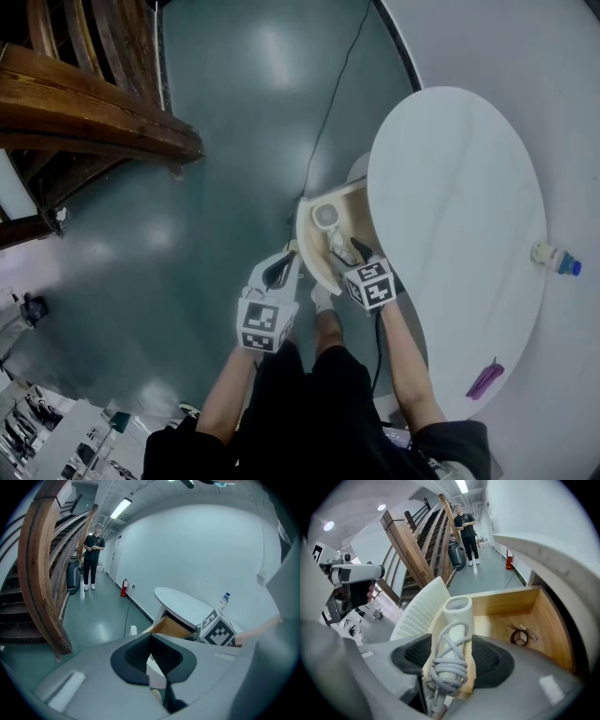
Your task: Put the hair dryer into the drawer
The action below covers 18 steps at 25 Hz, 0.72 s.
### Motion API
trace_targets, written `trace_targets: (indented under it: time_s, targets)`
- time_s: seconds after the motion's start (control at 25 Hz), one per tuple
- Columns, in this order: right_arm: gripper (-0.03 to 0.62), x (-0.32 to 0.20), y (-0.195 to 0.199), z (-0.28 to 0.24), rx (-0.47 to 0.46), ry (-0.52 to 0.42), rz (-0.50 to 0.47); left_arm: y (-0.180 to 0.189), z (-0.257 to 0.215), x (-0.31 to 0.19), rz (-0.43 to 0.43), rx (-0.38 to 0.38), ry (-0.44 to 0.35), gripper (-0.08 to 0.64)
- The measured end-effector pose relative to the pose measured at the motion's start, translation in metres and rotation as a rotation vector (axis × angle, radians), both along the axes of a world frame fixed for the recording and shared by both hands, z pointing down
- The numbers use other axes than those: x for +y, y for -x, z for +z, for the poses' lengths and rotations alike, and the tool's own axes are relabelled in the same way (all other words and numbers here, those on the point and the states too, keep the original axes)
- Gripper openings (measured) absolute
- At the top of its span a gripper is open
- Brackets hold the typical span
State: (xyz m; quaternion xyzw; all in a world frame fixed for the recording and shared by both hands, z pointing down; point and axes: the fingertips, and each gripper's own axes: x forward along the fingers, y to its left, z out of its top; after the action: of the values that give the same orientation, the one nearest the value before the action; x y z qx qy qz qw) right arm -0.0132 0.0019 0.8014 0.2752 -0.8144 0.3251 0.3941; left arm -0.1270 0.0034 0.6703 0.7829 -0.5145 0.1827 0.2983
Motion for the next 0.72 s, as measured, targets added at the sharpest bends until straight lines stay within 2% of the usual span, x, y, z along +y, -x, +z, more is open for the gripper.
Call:
trace_targets:
  time_s: [0.4, 0.64, 0.72]
  targets:
    - [0.254, 0.005, 0.004, -0.047, -0.058, -0.011, 0.002, -0.008, -0.036, -0.004, 0.03, -0.012, -0.048, 0.008]
    - [0.235, -0.004, 0.005, -0.09, -0.09, -0.084, 0.032, -0.01, -0.062, -0.009, 0.041, -0.019, -0.084, 0.008]
    - [0.208, -0.011, 0.002, -0.108, -0.095, -0.125, 0.055, -0.009, -0.071, -0.011, 0.043, -0.019, -0.097, 0.008]
